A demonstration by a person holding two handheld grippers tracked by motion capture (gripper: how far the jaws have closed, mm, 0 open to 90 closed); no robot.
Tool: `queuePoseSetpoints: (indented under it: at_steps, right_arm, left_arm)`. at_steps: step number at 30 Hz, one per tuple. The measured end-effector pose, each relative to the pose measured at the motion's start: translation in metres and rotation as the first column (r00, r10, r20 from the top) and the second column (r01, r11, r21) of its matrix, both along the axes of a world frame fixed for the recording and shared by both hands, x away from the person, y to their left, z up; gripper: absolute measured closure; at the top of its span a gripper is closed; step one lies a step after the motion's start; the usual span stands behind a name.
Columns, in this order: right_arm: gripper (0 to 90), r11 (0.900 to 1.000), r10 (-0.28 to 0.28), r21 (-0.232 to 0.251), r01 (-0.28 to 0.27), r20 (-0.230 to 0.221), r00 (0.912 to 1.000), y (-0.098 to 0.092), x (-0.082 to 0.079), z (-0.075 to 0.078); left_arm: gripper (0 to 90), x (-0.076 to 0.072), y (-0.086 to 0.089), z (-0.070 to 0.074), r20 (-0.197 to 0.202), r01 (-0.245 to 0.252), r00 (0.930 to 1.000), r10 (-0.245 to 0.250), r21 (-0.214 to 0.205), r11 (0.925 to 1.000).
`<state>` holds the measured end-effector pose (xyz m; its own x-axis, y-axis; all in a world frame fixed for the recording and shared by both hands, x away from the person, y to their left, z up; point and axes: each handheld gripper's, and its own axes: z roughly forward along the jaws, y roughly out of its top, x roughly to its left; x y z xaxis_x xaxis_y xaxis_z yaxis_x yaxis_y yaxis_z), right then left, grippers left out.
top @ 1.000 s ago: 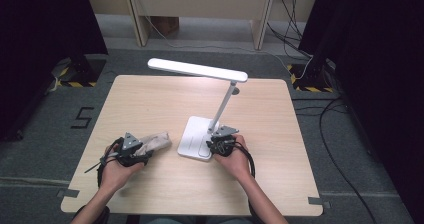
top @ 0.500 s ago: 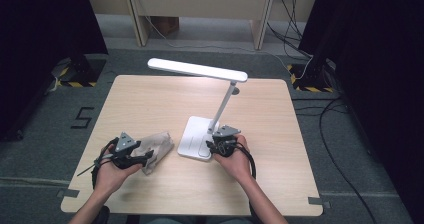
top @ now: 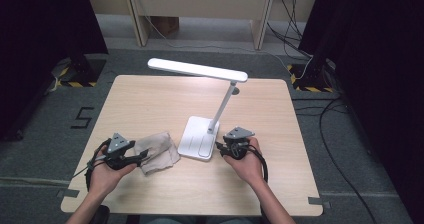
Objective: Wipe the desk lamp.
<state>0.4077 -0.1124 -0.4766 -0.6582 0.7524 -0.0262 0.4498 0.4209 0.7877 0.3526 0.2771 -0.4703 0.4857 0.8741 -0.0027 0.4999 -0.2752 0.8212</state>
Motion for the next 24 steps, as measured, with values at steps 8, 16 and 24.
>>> queuePoseSetpoints:
  at_steps: [8, 16, 24]
  right_arm:
    - [59.5, 0.9998, -0.022, -0.001, 0.022, 0.004, 0.9998, -0.018, -0.008, 0.002]
    - [58.8, 0.9989, -0.046, 0.007, 0.046, 0.010, 0.9989, -0.033, -0.016, 0.004]
    - [58.5, 0.9961, -0.087, 0.015, 0.086, 0.018, 0.9961, -0.053, -0.025, 0.005]
  left_arm:
    - [36.7, -0.001, 0.010, -0.002, 0.005, -0.029, 0.9996, 0.029, -0.002, 0.9996]
    - [36.5, -0.003, 0.021, -0.003, 0.013, -0.062, 0.9980, 0.062, -0.003, 0.9981]
    - [36.4, -0.005, 0.032, -0.007, 0.017, -0.107, 0.9941, 0.107, -0.021, 0.9941]
